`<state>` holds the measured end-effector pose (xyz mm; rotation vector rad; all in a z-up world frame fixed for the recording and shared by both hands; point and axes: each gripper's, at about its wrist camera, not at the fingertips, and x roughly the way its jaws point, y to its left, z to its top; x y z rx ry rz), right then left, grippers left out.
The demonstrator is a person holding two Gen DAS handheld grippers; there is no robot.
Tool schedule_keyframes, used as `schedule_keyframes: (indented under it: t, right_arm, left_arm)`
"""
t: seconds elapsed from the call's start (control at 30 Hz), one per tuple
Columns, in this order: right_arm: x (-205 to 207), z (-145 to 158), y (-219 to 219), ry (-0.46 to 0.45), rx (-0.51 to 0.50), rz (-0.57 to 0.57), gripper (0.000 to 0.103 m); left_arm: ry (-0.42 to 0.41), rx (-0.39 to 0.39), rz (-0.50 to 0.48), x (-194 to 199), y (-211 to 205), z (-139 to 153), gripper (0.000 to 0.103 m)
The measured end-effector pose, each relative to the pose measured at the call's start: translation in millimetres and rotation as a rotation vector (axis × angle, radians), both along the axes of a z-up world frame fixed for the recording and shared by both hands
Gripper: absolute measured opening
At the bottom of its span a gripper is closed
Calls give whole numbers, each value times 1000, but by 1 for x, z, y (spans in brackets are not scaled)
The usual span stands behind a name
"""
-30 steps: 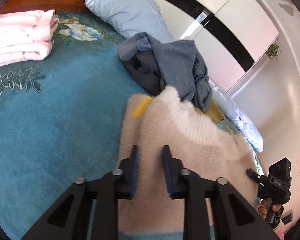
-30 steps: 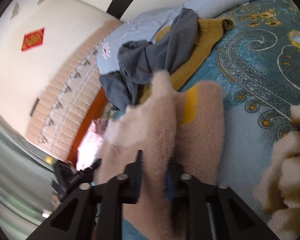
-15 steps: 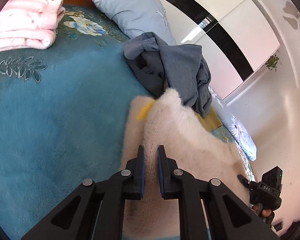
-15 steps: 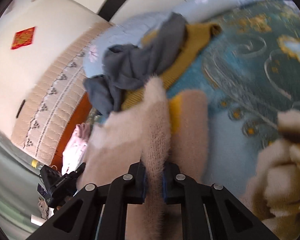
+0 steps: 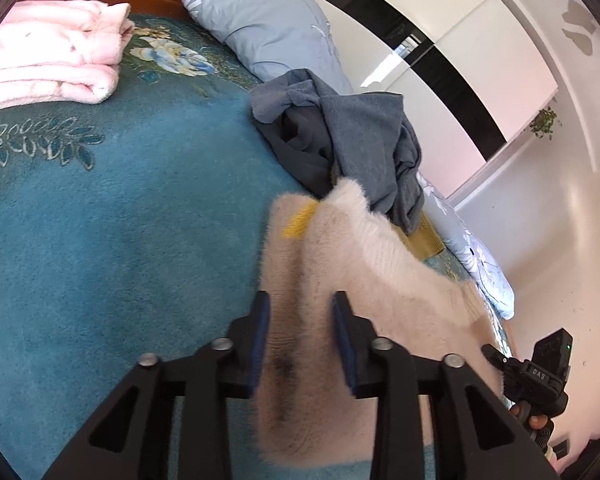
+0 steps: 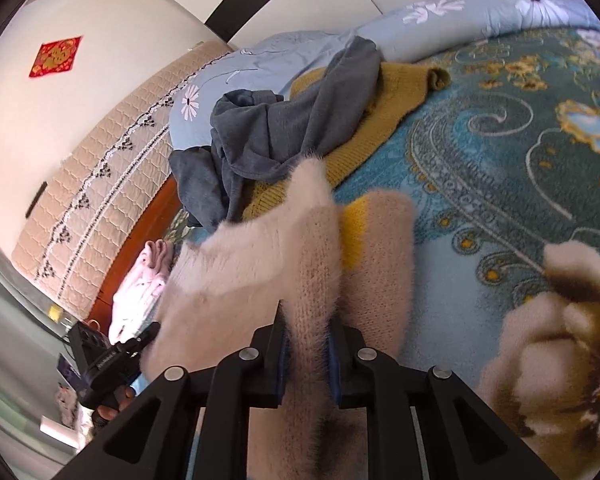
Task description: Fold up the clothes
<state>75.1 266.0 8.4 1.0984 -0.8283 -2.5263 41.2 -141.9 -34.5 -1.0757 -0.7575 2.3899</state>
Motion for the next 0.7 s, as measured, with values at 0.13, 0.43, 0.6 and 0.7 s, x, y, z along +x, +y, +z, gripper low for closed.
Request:
schedule_keyframes:
  t: [0.13, 0.43, 0.6, 0.7]
  right_arm:
    - [0, 2, -3, 7, 28, -1, 20]
    - [0, 2, -5, 6, 33, -4, 22]
    - [0, 2, -5, 9, 33, -7, 22]
    - [1, 2, -4, 13, 30, -11, 23]
  left_arm:
    - [-81, 51, 6, -9, -8, -12, 59]
    - [-282, 245, -183, -53, 2, -29, 66]
    - [-288, 254, -152, -57, 12, -29, 65]
    - [-246, 201, -132, -46, 15, -26, 48]
